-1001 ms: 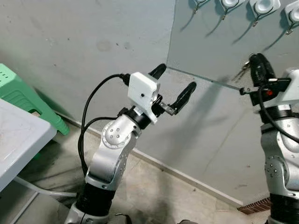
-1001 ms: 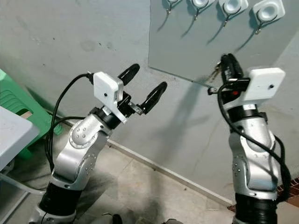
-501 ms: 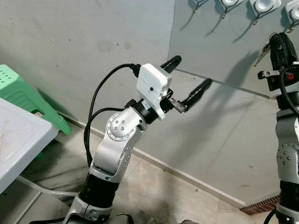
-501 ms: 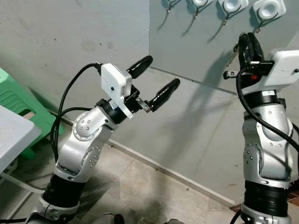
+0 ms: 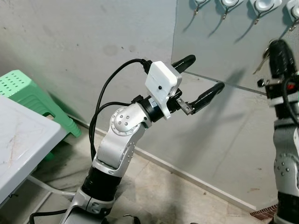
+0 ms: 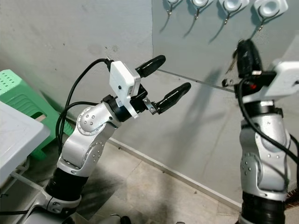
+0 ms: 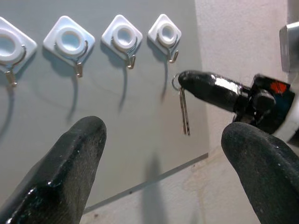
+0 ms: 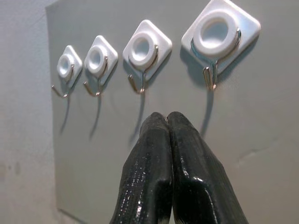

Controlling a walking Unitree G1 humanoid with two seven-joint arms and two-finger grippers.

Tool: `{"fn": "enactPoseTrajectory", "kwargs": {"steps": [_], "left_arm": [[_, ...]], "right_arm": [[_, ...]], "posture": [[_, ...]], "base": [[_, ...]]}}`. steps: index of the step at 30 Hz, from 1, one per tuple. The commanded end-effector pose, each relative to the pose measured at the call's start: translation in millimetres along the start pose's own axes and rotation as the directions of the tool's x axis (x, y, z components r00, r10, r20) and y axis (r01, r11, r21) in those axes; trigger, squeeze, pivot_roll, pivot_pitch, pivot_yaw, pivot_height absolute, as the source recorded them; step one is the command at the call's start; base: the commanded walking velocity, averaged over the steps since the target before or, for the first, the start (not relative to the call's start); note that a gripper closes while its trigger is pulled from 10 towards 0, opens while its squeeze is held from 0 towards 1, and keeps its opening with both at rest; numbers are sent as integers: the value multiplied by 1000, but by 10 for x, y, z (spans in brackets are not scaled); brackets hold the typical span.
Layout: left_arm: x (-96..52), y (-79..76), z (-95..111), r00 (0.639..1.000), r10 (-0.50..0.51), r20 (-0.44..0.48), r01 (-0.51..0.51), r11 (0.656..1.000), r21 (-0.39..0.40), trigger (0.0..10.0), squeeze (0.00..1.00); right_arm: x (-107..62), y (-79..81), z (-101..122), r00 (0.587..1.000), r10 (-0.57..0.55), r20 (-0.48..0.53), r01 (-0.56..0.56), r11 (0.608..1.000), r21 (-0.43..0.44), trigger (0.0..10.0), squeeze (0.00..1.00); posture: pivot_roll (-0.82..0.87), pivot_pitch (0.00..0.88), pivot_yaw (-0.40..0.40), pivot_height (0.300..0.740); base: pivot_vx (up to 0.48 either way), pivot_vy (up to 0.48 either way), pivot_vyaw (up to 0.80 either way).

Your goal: Hang keys on a hook

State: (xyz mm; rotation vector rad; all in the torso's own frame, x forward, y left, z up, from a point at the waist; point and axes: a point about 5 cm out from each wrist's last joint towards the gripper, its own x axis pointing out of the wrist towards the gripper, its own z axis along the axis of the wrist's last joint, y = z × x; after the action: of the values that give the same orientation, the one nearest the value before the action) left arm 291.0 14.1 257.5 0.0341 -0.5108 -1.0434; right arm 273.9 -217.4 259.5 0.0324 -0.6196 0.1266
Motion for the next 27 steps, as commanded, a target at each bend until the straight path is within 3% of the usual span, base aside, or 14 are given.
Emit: {"fn": "enactPoseTrajectory", "kwargs": {"steps": [1, 13, 27], "left_arm": [[27, 19, 43, 1000, -11, 19, 11, 1000, 16, 10000, 0], [46, 48, 38, 1000, -10, 24, 9, 1000, 26, 10000, 0], [48, 66, 28, 1000, 1, 28, -2, 1000, 26, 10000, 0]], "right_arm": [[-12, 55, 92, 999, 43, 32, -43, 999, 10, 10000, 0], [125, -72, 287, 991, -57, 125, 50, 997, 52, 10000, 0], [198, -56, 245, 993, -52, 111, 41, 994, 97, 10000, 0]], "posture": [[-75, 100, 53, 721], [-76, 111, 30, 721], [-70, 112, 23, 721]], "base": [[0, 0, 0], [0, 0, 0], [0, 0, 0]]}}
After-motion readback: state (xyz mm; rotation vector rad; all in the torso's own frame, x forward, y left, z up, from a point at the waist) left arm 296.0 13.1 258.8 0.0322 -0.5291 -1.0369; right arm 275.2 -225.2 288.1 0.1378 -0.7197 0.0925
